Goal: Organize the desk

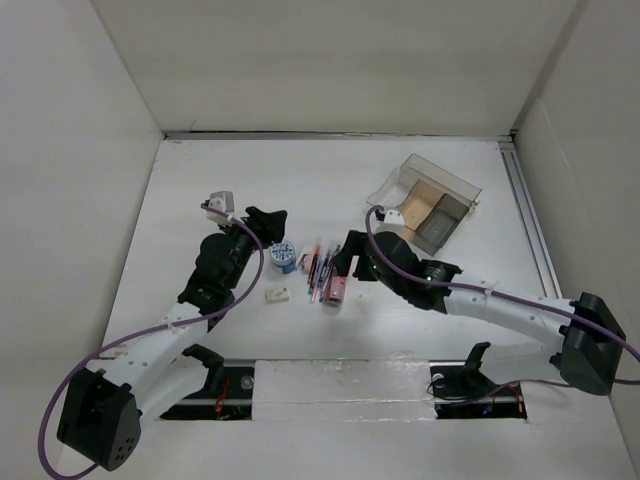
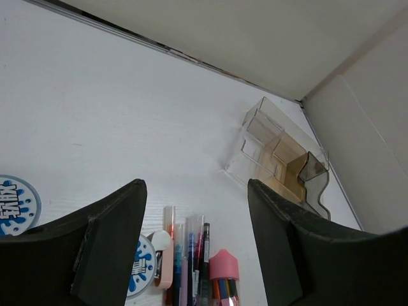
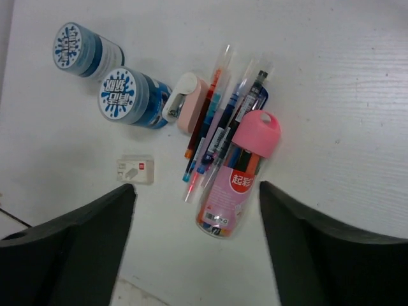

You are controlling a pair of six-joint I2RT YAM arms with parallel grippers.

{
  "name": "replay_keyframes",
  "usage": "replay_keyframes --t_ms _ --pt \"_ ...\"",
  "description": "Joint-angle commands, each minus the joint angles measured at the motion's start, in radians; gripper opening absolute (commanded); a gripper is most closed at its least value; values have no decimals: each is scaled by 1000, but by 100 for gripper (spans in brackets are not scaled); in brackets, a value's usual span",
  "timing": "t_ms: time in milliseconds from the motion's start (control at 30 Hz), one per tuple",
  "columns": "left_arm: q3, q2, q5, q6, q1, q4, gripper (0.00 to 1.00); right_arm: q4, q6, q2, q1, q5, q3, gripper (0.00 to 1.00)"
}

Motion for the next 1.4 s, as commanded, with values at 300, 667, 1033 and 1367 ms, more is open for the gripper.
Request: replay_keyframes --t_ms 300,667,1033,1367 --pt "-60 -80 63 -31 -3 180 60 -166 47 80 -2 -6 92 15" --pt "-39 -63 78 -31 -3 152 60 -266 69 250 -12 -72 178 81" --pt "-29 -54 136 -31 -3 145 61 -224 73 404 -54 -139 230 67" --pt "-26 -45 147 -32 -3 145 61 -273 75 475 -72 -127 235 51"
